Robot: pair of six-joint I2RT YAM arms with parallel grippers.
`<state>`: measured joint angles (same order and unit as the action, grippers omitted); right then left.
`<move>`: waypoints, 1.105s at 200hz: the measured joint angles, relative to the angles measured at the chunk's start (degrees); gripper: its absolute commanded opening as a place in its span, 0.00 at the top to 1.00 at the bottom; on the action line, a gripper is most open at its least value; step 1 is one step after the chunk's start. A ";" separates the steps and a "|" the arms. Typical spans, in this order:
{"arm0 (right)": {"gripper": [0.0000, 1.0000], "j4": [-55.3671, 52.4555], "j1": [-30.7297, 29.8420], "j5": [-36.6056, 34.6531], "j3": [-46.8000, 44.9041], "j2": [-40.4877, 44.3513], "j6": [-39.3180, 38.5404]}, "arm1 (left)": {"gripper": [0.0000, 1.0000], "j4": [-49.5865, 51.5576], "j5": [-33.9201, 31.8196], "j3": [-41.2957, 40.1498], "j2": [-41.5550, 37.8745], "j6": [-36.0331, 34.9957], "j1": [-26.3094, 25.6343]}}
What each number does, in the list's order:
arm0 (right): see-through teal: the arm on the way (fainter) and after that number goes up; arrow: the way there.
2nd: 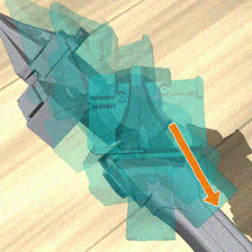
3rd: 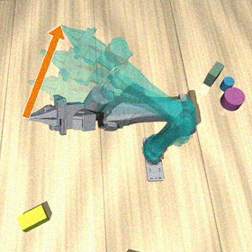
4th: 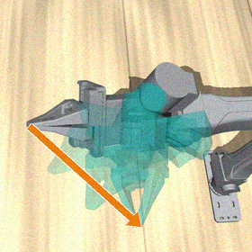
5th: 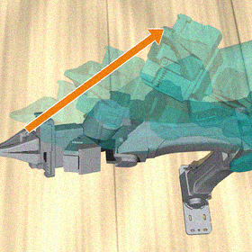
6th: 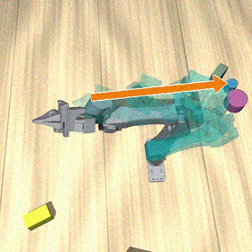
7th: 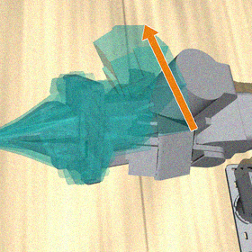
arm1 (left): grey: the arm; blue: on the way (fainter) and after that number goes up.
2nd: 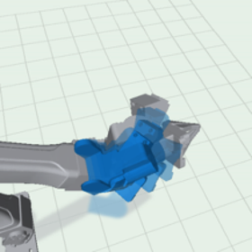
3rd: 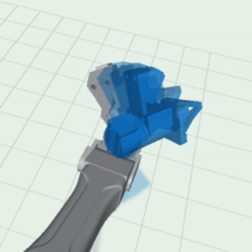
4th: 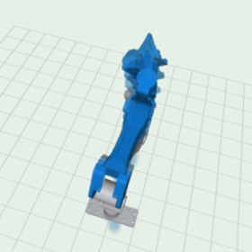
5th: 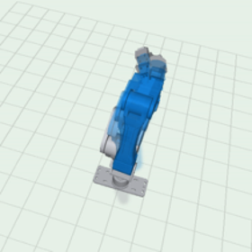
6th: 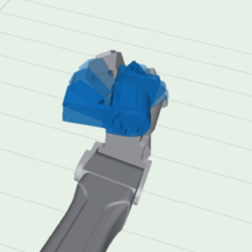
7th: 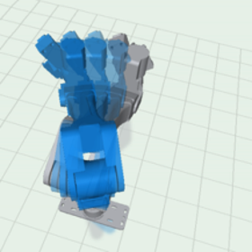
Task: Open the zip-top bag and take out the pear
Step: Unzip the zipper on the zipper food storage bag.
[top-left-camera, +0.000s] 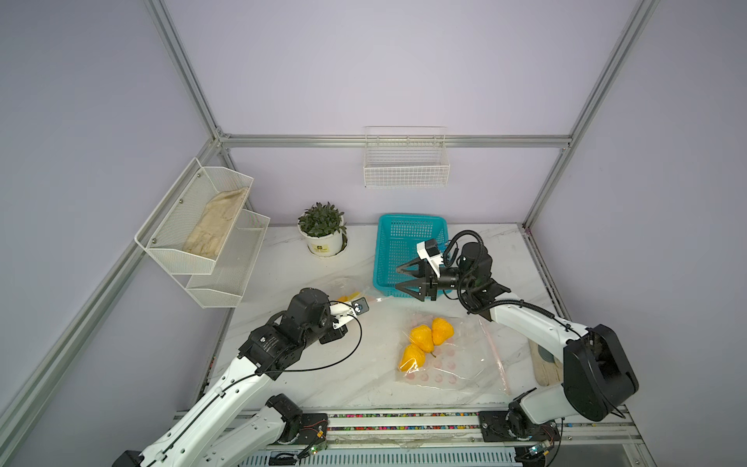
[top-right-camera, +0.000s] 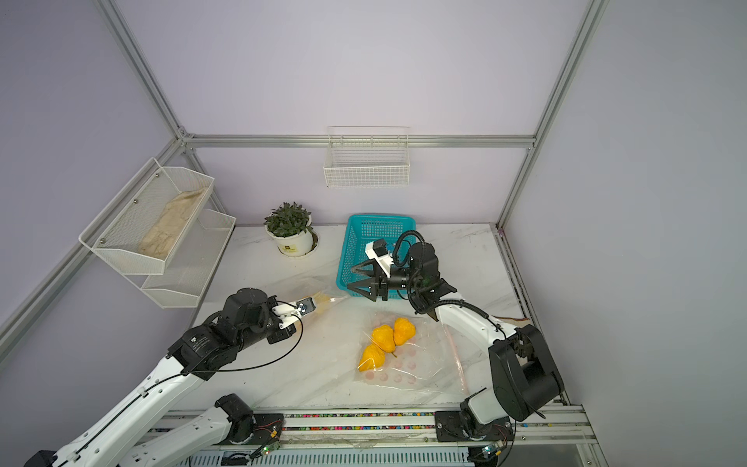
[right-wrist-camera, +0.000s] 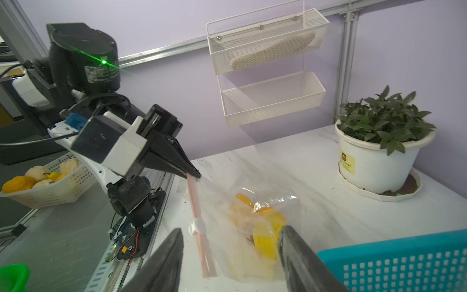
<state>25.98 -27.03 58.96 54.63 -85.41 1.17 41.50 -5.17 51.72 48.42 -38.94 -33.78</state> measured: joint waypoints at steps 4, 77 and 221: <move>0.38 0.07 -0.37 0.26 0.00 -0.22 -0.68 | 1.00 0.17 0.37 0.07 0.20 -0.17 0.22; 0.40 -1.49 -4.26 3.02 -3.45 -2.12 -13.09 | 1.00 1.53 3.96 0.15 1.46 -0.76 2.69; 1.00 -1.22 -6.80 -4.17 -5.68 -2.25 -17.97 | 0.10 1.49 9.70 0.15 -0.31 -1.09 3.72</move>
<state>24.75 -33.82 54.78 48.95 -87.66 -16.80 42.98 4.54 51.88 48.12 -40.03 -30.06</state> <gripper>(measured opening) 0.052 0.529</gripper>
